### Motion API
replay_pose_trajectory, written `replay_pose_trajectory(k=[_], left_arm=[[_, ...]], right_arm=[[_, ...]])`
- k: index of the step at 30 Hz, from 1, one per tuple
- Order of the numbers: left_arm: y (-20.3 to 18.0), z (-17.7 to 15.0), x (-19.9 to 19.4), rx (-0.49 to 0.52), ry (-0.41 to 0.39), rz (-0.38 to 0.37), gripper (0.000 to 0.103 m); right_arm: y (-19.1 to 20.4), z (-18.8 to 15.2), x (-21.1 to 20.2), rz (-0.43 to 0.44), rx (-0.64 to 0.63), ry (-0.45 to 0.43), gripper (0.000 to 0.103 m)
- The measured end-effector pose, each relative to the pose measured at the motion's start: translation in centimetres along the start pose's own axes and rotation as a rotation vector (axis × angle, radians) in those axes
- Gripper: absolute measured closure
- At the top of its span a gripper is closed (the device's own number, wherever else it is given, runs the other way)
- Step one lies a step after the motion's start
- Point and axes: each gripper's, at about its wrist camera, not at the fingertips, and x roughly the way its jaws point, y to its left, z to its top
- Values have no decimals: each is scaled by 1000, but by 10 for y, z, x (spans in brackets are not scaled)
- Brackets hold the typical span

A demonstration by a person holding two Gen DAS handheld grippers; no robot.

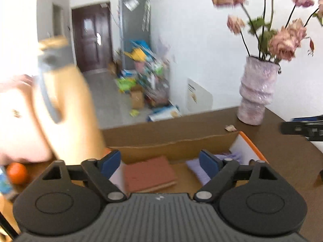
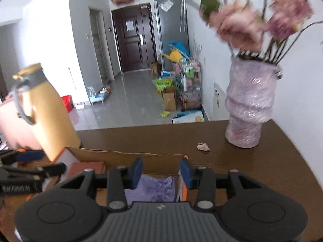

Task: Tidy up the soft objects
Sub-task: 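Carry the pouch with the right tool into the box and release, then withdraw the right tool from the box toward the plush sheep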

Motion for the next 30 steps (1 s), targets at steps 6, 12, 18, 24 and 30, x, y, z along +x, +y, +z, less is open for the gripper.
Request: replay_pose_trajectory(k=[6,12,18,24,30], left_arm=[[8,-29,-92,76,-126,40,5],[-1,-79,-180,141,-246,72,0],[-1,-136,-240,111,-283,66,0],[3,-200,-283,66,-323,98,0],[-3,-261,-306,78,-318,115,0]], right_arm=[[4,-19,-84,13,-33,-87,36],[15,-61,-166,62,-72,-174,26],[36,-115,-230,114,-121,-264,21],[54,-179,-274,119,-149,-338,12],[71,-253,-299,95,-149,-386,11]])
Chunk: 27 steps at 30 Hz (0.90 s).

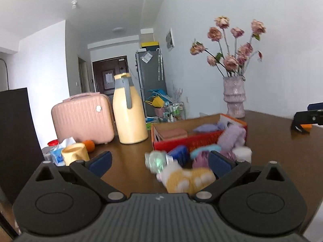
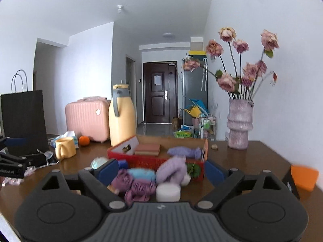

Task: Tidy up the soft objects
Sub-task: 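Withdraw the right tool from the box toward the plush sheep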

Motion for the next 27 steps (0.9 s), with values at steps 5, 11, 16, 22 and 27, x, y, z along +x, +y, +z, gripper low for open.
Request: replay_pose_trajectory(k=[5,11,16,22,27], left_arm=[[0,-34,-32,-23,36,7,0],[5,-60,-52,-22,65,5,0],[16,-60,-45,-75,88,28,0],[21,-61,-33,-90,114,35,0],[20,-57,-19,-92,127,24,0]], right_arm=[[22,-42,-26,-4,27,20,11],[49,-83,-55,11,16,45,8],[56,-104,-64,18,29,90,8],[55,-105,-58,14,48,99,8],[52,-104,-47,16,63,116,9]])
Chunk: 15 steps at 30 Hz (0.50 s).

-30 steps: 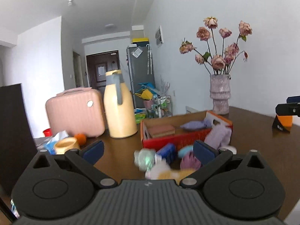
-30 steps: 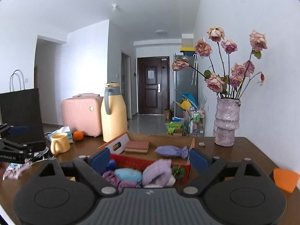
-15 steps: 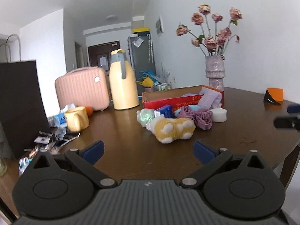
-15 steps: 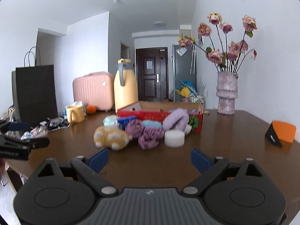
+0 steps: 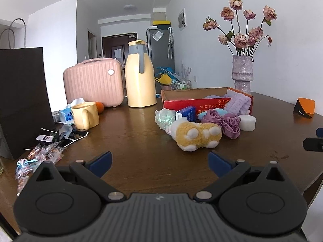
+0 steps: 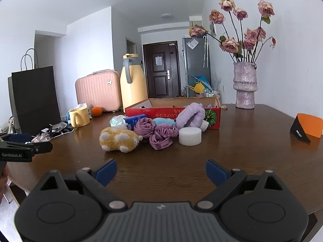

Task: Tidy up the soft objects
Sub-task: 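Withdraw the right tool from the box toward the plush sheep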

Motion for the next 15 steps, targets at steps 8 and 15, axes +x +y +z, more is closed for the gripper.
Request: replay_pose_trajectory(k=[8,15], left_arm=[[12,18,48,-114,85,-91,0],[23,42,99,-196,131,-170,1]], right_arm=[[-8,8,30,20,49,61,17],[-7,24,77,58,80,128,28]])
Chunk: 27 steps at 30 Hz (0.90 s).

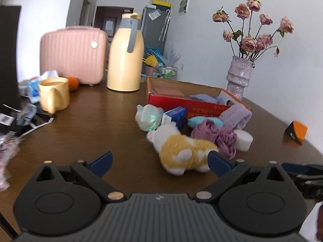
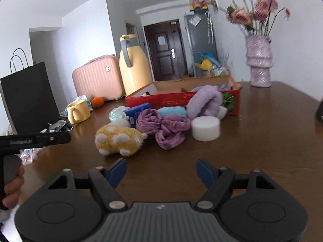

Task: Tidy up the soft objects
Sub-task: 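Close the right tool on the yellow-and-white plush sheep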

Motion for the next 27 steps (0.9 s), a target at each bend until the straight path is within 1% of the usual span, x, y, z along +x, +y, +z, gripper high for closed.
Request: replay_pose_trajectory(k=[3,5,7,8,10,11,13,16,17,19,20,22,24,27], left_arm=[[5,13,20,-8,7,-20,4],[9,22,36,-8,21,-21,8],[17,31,52,-25,44,-43,19],[20,34,60,-44,69,-54,22],[26,35,77,-85,136,-100,36],[28,33,84,-101,162,-124,40],[31,28,88,-130,170,-177,50],[32,22,89,-159,177,-272,58],[32,21,90,-170,184,-298,59],[31,18,91,-191,190,-337,64],[29,16,90,-197,187,-337,65],[24,16,86,-197,182,-325,66],[20,13,80,-215,202,-339,66],[8,5,66,-241,236,-405,67]], right_arm=[[3,12,24,25,12,25,30],[8,19,41,31,1,40,31],[11,27,57,45,4,48,32],[13,31,65,55,12,53,33],[18,37,78,82,27,55,34],[20,40,83,92,30,56,36],[25,44,96,109,39,64,40],[30,47,110,127,52,74,41],[30,48,114,132,62,77,41],[27,49,122,147,90,89,44],[25,49,127,153,112,100,50],[17,50,137,174,165,121,52],[10,49,143,193,223,130,57],[6,50,138,192,235,136,60]])
